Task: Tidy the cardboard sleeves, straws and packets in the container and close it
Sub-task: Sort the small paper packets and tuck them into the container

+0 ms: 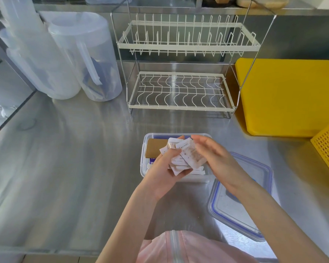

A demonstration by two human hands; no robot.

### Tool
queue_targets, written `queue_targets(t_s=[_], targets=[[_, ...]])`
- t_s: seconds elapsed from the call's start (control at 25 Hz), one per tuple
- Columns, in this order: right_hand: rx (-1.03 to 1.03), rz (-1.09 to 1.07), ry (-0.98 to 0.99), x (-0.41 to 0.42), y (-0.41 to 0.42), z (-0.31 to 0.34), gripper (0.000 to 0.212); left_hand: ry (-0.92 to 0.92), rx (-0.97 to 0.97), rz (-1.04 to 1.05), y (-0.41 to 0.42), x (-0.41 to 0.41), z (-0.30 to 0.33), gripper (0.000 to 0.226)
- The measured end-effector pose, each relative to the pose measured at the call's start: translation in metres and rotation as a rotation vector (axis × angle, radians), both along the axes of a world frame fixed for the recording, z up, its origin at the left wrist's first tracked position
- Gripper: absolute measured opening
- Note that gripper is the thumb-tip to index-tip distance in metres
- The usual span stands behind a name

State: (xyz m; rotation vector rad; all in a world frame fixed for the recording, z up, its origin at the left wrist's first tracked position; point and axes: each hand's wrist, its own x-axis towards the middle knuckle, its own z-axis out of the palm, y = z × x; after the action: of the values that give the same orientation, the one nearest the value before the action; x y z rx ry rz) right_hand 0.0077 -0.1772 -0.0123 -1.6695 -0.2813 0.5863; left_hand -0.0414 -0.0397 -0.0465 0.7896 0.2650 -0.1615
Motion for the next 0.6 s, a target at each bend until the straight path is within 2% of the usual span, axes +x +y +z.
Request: queue_targets(t_s=[0.16,0.24,0.36,0.6], targets=[[-0.093,0.018,-0.065,-0.008,0.008,-0.008,0.020,-0.031,0.064,-0.003,-0.002,-0.003,0.001,0.026],[-0.099,0.023,-0.103,-0.010,0.011,-0.010,0.018,-0.063,0.116,-0.019,-0.001,-0.004,0.002,0.035],[-0.091,0.017,-0.076,-0.010,0.013,-0.012,0.016,-0.073,0.138,-0.027,-0.001,-0.006,0.003,0.042],[0.013,-0.145,-0.038,-0.012,0.012,-0.017,0.016,-0.046,0.231,-0.033,-0.004,-0.004,0.004,0.037]])
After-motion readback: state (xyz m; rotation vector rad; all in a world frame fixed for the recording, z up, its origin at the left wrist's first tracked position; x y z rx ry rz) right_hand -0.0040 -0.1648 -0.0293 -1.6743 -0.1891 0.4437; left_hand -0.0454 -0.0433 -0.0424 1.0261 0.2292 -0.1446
